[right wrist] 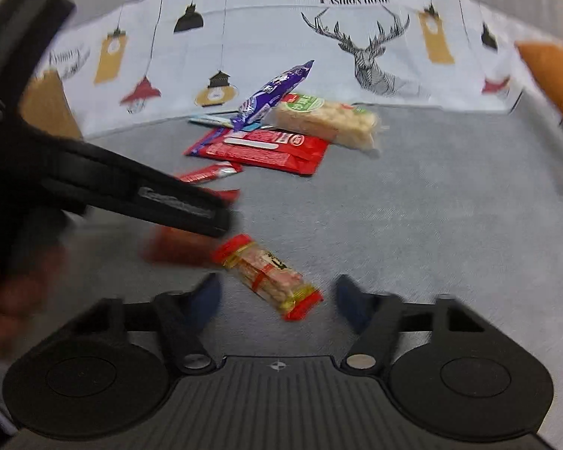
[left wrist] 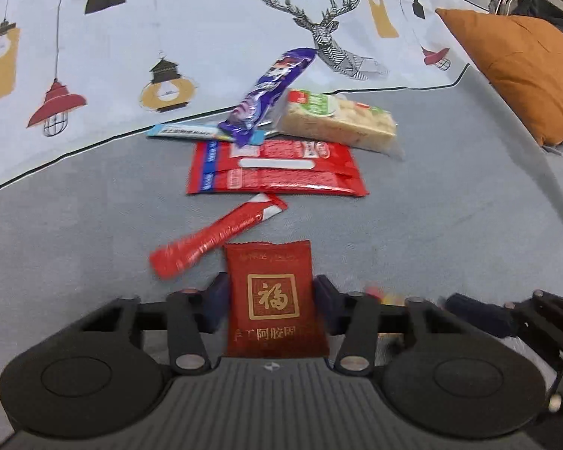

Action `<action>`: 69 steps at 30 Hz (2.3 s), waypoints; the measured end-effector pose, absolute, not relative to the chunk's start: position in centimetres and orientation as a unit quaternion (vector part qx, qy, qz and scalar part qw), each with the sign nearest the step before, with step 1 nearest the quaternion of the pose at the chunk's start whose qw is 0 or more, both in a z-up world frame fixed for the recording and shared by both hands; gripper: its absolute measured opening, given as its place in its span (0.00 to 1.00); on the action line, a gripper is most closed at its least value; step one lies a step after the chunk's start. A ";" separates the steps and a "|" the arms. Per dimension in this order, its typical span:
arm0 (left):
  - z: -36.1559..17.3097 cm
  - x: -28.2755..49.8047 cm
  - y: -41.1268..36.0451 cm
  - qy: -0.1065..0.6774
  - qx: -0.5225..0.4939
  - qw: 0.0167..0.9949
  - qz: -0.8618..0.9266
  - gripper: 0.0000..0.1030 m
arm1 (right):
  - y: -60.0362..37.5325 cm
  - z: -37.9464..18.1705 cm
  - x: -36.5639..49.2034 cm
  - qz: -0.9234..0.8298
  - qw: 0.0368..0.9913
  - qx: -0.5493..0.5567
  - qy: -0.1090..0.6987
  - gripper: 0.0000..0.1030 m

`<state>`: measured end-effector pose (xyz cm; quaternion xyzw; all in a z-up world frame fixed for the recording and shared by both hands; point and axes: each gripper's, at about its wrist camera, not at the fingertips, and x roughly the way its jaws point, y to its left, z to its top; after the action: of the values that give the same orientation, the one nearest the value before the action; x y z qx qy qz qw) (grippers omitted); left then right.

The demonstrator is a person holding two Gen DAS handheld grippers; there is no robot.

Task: Organize snacks
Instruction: 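Grasp the red square packet with left tool while right tool grasps wrapped candy, then carry the red packet and candy into the box and release both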

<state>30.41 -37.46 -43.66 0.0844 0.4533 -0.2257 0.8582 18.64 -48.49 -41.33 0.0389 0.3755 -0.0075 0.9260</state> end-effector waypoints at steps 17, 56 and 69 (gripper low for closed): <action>-43.0 27.4 -35.5 0.481 0.162 0.823 -0.255 0.47 | -46.9 -41.7 17.2 0.031 0.933 0.037 0.357 0.30; -25.4 22.2 -16.8 0.364 0.139 0.912 -0.131 0.45 | -32.7 -28.7 13.4 0.013 0.955 0.104 0.276 0.25; -22.0 21.8 -5.2 0.330 0.069 0.935 -0.110 0.45 | -22.7 -20.7 15.7 0.067 0.967 0.066 0.237 0.25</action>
<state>21.81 -5.17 -22.03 0.0689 0.3300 -0.1102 0.9350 15.65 -22.66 -20.69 0.0664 0.2366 0.0670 0.9670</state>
